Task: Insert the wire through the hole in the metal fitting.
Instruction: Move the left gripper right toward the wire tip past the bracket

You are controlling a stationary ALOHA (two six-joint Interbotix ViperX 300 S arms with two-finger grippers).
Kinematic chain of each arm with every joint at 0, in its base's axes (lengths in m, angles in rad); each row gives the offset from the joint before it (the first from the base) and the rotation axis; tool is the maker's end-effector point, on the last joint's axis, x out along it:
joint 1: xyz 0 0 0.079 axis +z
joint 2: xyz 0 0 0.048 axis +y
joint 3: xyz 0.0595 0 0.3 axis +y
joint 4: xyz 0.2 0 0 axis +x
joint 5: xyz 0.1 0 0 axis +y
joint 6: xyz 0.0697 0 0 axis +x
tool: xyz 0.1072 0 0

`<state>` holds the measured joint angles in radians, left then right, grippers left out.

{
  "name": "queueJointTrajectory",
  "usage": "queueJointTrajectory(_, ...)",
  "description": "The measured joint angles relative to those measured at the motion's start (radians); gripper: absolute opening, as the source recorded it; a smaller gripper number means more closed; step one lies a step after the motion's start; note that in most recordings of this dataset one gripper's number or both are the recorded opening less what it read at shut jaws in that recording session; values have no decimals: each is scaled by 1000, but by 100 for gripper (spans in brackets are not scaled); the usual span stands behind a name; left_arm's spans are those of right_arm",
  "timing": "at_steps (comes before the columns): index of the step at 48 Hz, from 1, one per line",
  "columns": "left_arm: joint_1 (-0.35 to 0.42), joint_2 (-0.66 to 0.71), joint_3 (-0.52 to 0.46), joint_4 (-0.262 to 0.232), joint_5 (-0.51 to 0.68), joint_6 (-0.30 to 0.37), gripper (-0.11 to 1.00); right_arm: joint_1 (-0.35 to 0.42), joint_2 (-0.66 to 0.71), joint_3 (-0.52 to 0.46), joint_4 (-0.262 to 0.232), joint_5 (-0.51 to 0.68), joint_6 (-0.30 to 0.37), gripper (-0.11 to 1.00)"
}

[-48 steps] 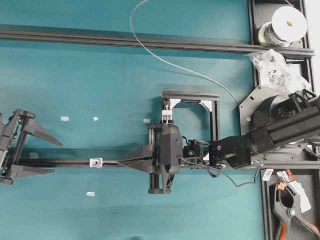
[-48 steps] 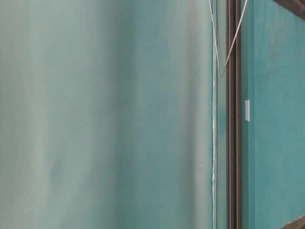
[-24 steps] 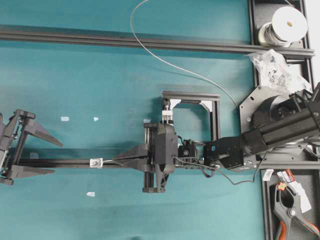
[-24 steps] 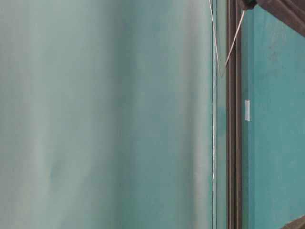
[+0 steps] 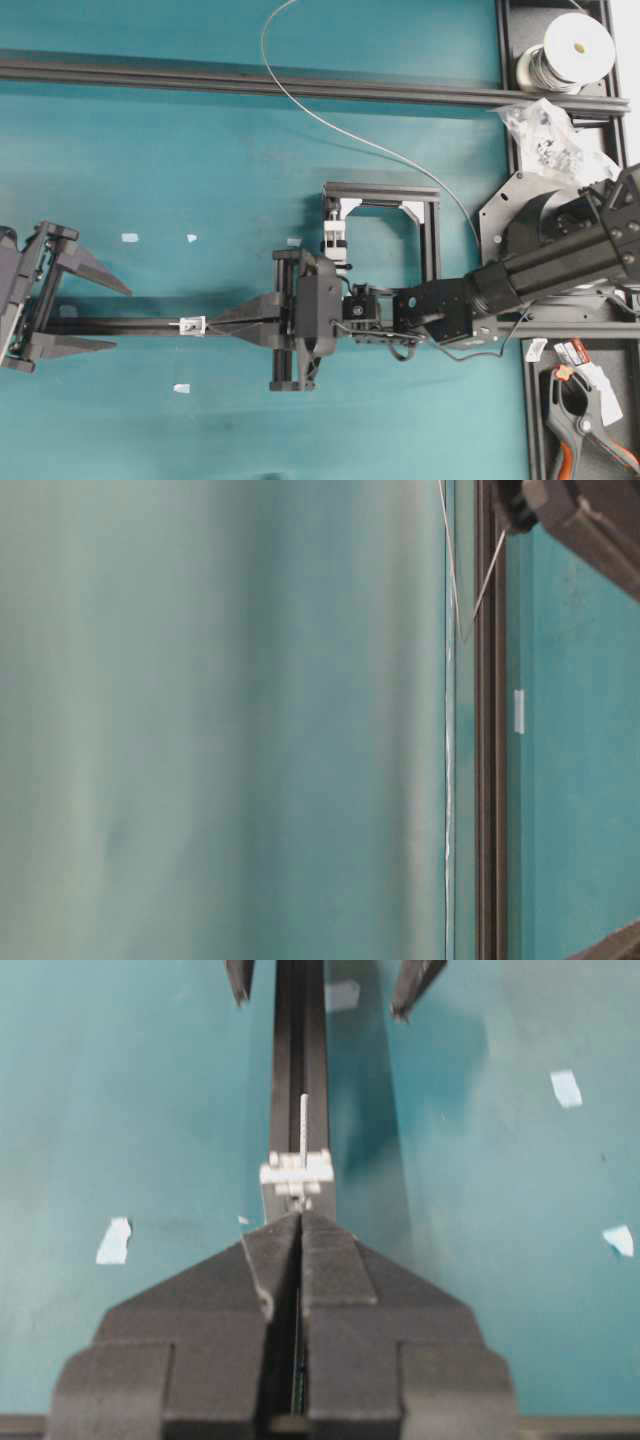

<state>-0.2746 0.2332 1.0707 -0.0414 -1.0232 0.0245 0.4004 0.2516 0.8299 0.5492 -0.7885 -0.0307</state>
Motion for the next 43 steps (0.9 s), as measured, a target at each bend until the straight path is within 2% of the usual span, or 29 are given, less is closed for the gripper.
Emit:
queueJointTrajectory(21,0,0,-35,0,34,-2,84,-3,17,-20,0,0,-2,-1)
queueJointTrajectory(35,0,2,-94,0,87,-5,83,-3,17,-18,0,0,-2,-1)
queueJointTrajectory(43,0,5,-129,0,127,-37,83,-3,18,-20,0,0,-2,-1)
